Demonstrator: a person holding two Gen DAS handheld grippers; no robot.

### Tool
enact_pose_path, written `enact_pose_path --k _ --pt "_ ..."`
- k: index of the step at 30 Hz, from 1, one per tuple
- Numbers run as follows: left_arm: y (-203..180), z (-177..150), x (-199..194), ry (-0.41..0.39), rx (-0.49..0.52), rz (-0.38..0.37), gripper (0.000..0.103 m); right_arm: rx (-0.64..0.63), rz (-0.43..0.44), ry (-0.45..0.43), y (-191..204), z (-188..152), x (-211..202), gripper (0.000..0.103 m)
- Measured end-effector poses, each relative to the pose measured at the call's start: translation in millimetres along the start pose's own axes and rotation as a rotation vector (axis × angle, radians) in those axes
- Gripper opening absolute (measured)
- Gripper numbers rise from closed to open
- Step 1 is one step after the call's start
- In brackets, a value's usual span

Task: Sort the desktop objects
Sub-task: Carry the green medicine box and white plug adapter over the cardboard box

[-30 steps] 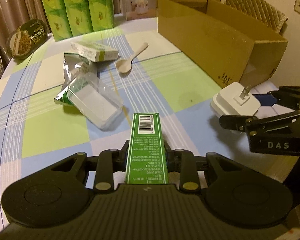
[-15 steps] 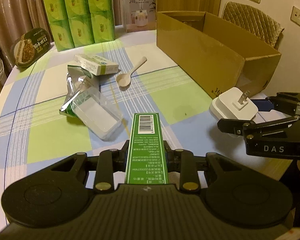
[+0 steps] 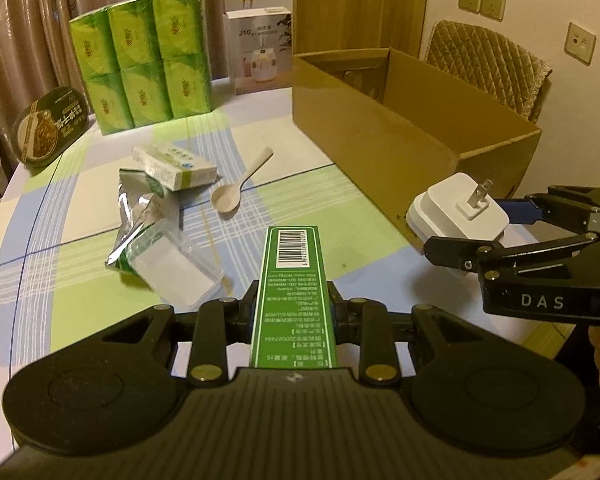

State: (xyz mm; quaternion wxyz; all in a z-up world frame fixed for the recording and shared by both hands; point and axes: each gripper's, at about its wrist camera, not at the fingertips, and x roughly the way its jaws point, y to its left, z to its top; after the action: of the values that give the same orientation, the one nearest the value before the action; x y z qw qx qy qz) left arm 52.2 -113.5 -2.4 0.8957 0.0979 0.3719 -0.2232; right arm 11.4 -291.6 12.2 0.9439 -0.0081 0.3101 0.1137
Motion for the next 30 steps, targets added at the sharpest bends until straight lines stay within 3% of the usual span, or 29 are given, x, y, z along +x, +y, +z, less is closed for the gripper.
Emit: enact_pose_path --k 16,30 --pt "-44.6 62.5 -3.8 -0.094 0.020 -0.081 0.025 0.033 -0.099 -0.123 -56.8 35.2 -28.5 0.062" --pt "-90.4 127.3 21.0 -0.156 0.013 -0.174 0.025 0.030 -0.182 -0.120 -131.7 62.4 -9.3 0.062"
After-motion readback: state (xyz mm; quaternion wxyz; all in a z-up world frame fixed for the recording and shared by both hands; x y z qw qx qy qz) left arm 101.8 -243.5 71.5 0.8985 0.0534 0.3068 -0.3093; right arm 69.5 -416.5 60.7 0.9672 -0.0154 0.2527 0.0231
